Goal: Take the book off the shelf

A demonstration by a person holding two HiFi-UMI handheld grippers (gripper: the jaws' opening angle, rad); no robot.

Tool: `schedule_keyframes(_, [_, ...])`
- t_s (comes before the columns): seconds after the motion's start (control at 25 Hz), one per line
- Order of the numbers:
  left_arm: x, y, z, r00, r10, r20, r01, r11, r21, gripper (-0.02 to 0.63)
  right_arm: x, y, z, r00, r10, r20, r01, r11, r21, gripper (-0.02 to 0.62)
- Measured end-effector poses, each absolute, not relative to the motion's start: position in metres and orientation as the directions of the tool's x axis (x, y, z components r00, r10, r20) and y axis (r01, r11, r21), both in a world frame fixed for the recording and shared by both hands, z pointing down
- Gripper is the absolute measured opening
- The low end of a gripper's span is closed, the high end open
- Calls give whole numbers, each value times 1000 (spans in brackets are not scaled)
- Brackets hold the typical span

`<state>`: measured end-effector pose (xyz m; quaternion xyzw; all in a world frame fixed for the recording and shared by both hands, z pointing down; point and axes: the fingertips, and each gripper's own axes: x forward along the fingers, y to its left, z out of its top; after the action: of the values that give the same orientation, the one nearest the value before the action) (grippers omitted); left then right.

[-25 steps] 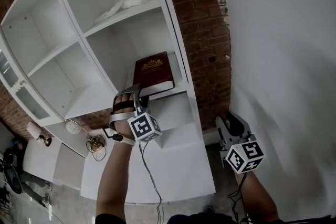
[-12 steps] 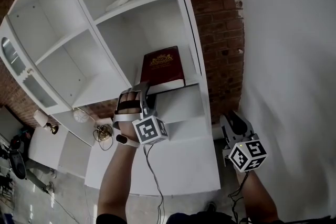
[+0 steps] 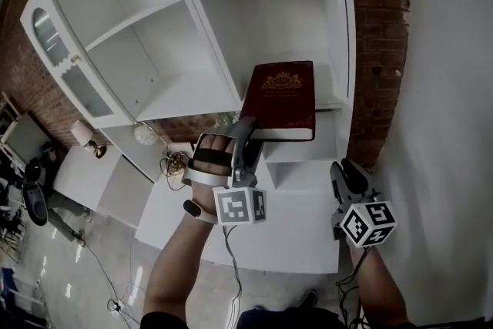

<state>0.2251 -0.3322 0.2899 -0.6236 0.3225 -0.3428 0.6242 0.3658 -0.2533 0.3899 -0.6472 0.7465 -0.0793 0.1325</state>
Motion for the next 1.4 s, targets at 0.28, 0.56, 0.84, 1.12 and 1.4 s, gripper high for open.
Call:
schedule_keyframes(0.28, [193, -293, 293, 629, -777, -18, 30, 47, -998, 219, 306, -277, 392, -213, -974, -78, -938, 227, -261, 95])
schedule_keyframes(0.56, [152, -261, 302, 675, -735, -63, 12, 95, -995, 219, 249, -290, 405, -270, -962, -49, -927, 273, -256, 91])
schedule_keyframes(0.84, [93, -241, 306, 669, -736, -102, -37, 104, -994, 219, 203, -291, 404, -278, -960, -30, -931, 277, -239, 84])
schedule_keyframes(1.12, [13, -268, 316, 584, -804, -109, -68, 85, -994, 219, 162, -310, 390, -293, -955, -38, -930, 294, -222, 78])
schedule_keyframes(1.4, [-60, -284, 350, 496, -867, -58, -65, 30, -997, 219, 110, -327, 392, -341, -940, -26, -917, 338, -214, 74])
